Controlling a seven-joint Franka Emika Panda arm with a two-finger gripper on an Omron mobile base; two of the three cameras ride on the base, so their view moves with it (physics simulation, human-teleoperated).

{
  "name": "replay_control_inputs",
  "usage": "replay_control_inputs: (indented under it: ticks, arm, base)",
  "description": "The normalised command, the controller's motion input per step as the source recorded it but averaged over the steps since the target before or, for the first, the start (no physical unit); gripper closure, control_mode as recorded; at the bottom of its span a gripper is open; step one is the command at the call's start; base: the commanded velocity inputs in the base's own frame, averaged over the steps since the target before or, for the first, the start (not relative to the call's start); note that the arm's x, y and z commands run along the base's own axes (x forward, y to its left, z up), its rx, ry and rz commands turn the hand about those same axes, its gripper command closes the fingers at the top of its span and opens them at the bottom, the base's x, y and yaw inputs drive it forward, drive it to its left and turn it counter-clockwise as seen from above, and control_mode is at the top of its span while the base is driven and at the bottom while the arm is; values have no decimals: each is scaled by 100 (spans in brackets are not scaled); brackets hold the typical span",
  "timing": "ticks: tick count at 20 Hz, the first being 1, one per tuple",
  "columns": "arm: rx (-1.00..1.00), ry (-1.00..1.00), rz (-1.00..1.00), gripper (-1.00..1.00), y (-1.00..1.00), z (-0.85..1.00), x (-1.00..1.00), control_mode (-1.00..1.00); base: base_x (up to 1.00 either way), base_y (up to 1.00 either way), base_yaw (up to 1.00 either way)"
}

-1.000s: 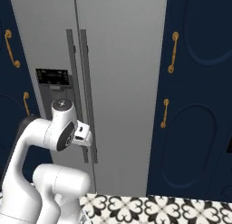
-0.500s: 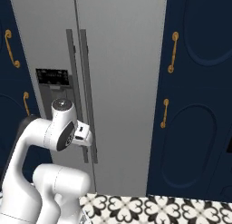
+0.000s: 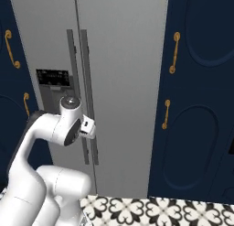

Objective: Grab a lemon wedge from the fridge and one ice cube from the ice bowl, and put them in the glass of lemonade.

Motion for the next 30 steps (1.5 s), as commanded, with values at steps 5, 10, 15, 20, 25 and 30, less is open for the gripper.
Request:
replay_control_inputs:
  ticks: [5,10,15,20,25,30]
  arm:
    - [-4,-6,-23,-100,24,83,95,-100]
    - [-12,1,-6,-100,0,69,61,-100]
    - [-11,-5,2,-100,3,-22,22,-100]
    - [1,-15,6,-100,0,-10,68,-100]
    - [0,-2,9,-100,0,-23,80,-100]
    - [0,0,8,-100,3,-14,66,-100]
  base:
    - [0,0,0]
    - [0,0,0]
    - [0,0,0]
    - [0,0,0]
    - [0,0,0]
    - [0,0,0]
